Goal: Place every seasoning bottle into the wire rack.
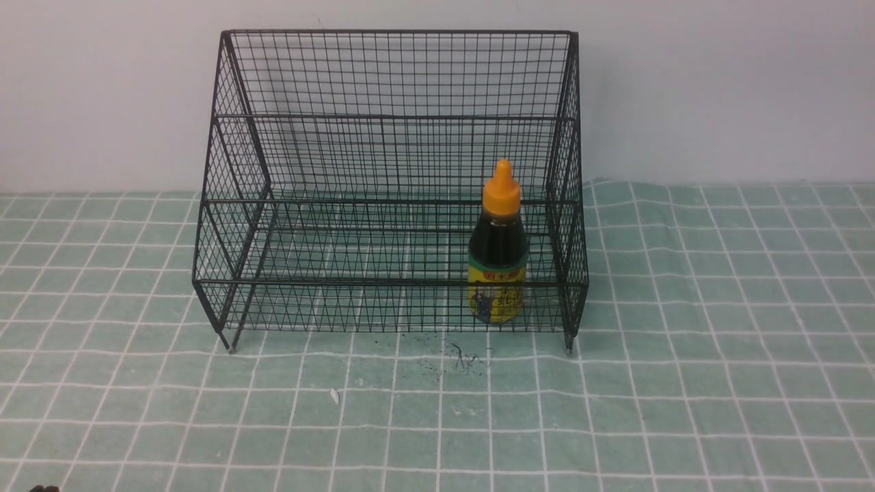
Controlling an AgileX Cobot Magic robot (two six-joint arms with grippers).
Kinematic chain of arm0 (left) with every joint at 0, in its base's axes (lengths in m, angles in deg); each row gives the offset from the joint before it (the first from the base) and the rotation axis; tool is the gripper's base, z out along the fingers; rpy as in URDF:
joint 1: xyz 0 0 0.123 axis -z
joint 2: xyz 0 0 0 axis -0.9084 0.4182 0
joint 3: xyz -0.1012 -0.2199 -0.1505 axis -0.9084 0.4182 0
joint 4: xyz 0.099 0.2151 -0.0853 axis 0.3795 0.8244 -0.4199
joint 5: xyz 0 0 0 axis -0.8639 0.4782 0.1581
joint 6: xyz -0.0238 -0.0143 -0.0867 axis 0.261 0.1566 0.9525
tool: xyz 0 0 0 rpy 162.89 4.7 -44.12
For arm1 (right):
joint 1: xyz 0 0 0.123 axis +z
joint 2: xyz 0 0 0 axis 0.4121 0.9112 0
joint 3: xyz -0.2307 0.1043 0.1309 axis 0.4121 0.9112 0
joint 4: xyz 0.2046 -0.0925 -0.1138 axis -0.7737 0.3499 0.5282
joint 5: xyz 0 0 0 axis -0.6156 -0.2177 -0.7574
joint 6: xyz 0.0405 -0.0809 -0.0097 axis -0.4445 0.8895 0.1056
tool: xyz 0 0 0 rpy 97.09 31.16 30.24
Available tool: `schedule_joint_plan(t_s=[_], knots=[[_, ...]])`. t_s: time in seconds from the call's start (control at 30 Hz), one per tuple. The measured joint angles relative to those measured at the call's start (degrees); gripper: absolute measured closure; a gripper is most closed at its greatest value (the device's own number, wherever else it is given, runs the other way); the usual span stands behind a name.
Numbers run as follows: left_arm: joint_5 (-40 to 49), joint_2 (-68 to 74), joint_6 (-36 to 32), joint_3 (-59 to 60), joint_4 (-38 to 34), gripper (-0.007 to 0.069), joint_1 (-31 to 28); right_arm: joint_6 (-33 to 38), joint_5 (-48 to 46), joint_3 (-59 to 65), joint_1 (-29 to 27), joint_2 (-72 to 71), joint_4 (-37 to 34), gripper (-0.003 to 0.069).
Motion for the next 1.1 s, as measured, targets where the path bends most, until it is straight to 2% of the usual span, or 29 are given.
schedule_joint_plan(t_s=[0.13,0.3,0.33,0.37,0.53,0.73,1.1], knots=[[0.0,0.0,0.0,0.0,0.0,0.0631,0.0,-3.0,4.0,17.6,0.0,-18.2,0.3,0.0671],[0.0,0.0,0.0,0.0,0.0,0.0631,0.0,-5.0,23.6,46.0,0.0,-43.8,0.9,0.0673],[0.0,0.0,0.0,0.0,0.0,0.0631,0.0,-5.0,24.5,47.1,0.0,-44.7,1.0,0.0673],[0.0,0.0,0.0,0.0,0.0,0.0631,0.0,-6.1,31.4,55.9,0.0,-52.5,1.2,0.0673],[0.0,0.0,0.0,0.0,0.0,0.0631,0.0,-9.8,41.7,70.8,0.0,-65.8,1.5,0.0673],[0.0,-0.1,0.0,0.0,0.0,0.0631,0.0,-10.8,50.3,79.4,0.0,-72.1,2.4,0.0673],[0.0,-0.1,0.0,0.0,0.0,0.0631,0.0,-9.7,50.9,81.7,0.0,-72.1,3.5,0.0670]])
